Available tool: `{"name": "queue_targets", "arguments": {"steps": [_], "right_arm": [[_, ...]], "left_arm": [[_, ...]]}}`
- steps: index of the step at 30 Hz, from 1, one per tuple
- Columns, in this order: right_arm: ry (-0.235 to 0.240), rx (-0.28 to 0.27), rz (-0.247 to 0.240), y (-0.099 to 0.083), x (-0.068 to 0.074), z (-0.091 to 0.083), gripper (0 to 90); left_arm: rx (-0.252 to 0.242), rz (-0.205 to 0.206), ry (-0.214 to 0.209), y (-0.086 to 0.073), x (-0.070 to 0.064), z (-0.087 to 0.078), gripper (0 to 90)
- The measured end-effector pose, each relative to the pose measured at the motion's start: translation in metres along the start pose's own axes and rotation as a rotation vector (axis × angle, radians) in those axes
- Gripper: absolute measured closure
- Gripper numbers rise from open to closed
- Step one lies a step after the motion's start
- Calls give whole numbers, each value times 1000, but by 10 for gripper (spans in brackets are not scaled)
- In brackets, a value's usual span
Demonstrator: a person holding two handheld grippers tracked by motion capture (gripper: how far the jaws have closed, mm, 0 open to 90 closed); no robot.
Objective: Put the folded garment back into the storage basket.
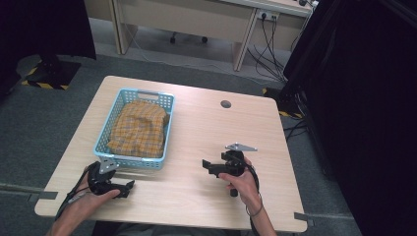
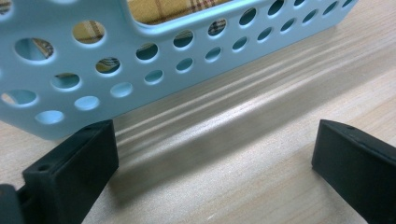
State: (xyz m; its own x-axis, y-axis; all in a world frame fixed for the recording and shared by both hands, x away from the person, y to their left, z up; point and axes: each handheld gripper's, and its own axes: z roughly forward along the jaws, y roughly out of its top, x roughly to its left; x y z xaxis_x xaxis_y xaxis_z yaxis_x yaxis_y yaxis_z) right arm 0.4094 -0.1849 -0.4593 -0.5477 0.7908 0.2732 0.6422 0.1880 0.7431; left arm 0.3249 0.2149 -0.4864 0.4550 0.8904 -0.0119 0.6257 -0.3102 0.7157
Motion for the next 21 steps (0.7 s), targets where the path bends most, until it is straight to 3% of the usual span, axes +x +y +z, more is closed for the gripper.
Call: {"name": "queue_targets", "arguments": {"steps": [21], "right_arm": [[-17,2,-7,-8,-4,-8,68]], "left_arm": [[0,0,0,0,0,0,0]]}}
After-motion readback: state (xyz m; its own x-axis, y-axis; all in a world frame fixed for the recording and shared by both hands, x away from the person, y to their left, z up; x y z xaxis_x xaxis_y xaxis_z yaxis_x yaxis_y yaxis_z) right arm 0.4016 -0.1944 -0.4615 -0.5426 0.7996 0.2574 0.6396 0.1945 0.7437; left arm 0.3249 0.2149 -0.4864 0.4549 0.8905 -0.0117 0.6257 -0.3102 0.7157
